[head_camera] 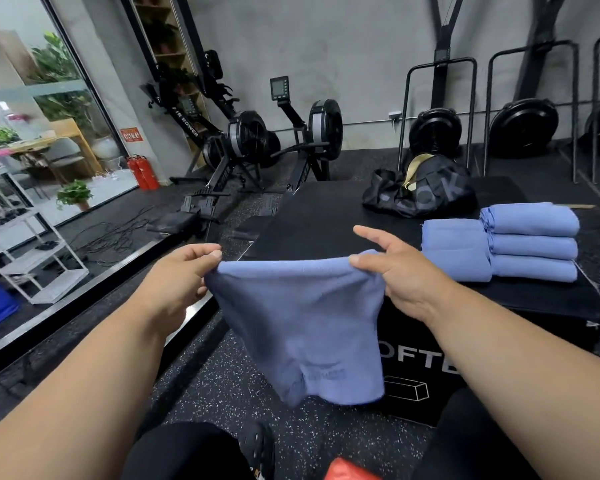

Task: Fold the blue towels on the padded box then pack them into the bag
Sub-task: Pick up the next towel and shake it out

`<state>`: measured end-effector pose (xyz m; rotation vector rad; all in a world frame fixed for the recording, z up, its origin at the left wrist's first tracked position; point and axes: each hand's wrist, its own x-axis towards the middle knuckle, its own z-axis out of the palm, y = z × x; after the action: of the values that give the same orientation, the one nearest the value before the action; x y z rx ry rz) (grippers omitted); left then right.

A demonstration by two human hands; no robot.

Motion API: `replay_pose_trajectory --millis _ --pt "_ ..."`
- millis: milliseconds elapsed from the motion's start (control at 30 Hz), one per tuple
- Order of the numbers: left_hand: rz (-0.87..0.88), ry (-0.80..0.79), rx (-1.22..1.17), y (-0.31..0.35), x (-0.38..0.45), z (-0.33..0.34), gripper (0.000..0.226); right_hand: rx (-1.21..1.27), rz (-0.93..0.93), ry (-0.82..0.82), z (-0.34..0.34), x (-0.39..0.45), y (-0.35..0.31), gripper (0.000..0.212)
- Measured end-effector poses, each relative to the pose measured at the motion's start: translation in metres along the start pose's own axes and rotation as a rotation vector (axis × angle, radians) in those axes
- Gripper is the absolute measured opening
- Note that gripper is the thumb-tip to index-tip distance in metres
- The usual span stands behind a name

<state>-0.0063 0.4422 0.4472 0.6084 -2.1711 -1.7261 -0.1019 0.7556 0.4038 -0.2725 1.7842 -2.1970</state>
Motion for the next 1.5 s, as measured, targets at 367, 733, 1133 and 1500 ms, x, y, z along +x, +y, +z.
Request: replay_pose_trajectory --millis 367,733,1133,1500 --pt "-0.246 0.039 0.049 -0.041 0.018 0.021 0.023 0.113 0.078 -0.054 -0.017 -0.001 -0.008 0.051" --pt "-0.401 -0.146 -0.226 -0.071 0.018 0.022 0.027 0.15 0.085 0.05 -0.022 0.01 -0.001 0.045" --pt "-0.4 -0.028 -0.283 -0.084 0.018 0.025 0.021 0.087 0.127 0.3 -0.031 0.017 0.007 0.038" --pt "-0.172 -0.07 -0.166 -0.074 0.005 0.023 0.051 0.177 0.055 0.317 -0.037 0.014 -0.005 0.032"
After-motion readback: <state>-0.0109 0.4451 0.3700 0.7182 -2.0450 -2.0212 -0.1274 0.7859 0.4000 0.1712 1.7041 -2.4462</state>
